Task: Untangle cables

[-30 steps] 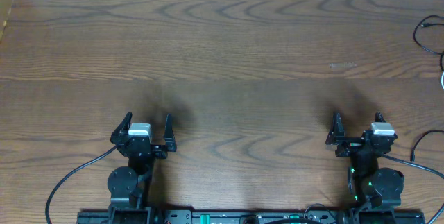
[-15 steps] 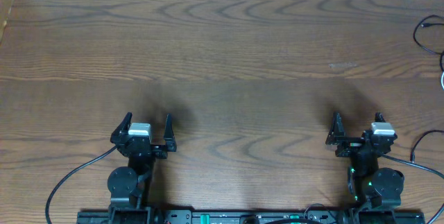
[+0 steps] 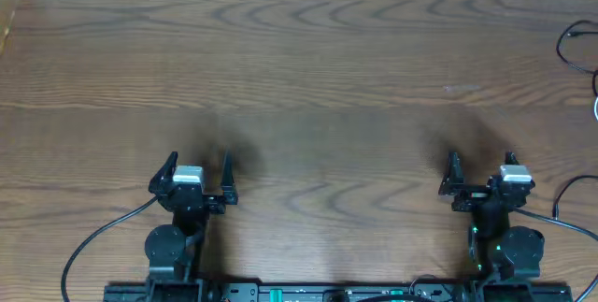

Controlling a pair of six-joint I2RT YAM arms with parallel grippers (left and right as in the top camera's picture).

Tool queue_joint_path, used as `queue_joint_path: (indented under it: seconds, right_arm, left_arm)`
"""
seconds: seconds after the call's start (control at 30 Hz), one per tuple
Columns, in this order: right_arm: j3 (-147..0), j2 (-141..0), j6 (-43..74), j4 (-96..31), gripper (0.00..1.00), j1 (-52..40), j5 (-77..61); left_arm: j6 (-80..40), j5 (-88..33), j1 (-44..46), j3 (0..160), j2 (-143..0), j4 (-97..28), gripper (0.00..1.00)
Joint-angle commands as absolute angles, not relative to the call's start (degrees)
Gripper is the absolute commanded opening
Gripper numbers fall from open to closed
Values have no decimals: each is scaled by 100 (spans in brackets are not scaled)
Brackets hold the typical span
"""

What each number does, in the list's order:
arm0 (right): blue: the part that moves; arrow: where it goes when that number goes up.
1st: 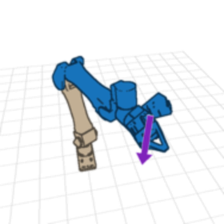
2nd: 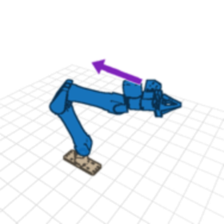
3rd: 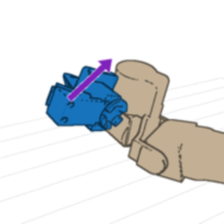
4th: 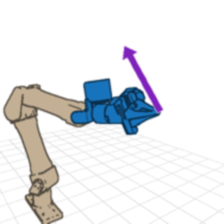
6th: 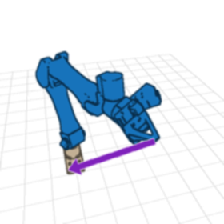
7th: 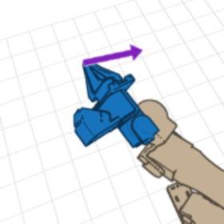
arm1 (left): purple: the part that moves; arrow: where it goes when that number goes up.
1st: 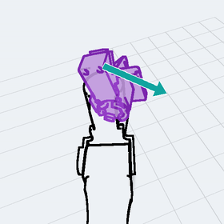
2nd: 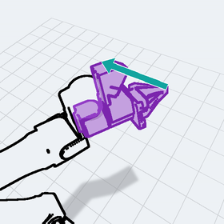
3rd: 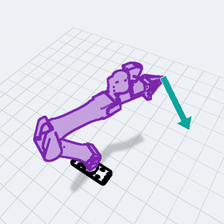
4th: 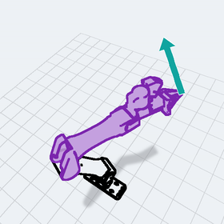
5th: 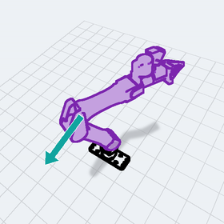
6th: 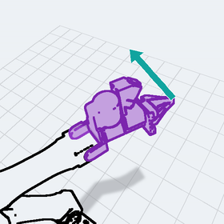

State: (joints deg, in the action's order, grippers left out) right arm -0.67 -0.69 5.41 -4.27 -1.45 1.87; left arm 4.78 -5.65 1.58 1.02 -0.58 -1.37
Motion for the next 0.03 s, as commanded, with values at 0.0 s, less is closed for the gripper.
queue_joint_path:
  seconds: [0.0]
  right_arm:
    - [-32,-32,482,-419,99,-132,152]
  left_arm:
    - [534,-615,126,23,-23,-360,98]
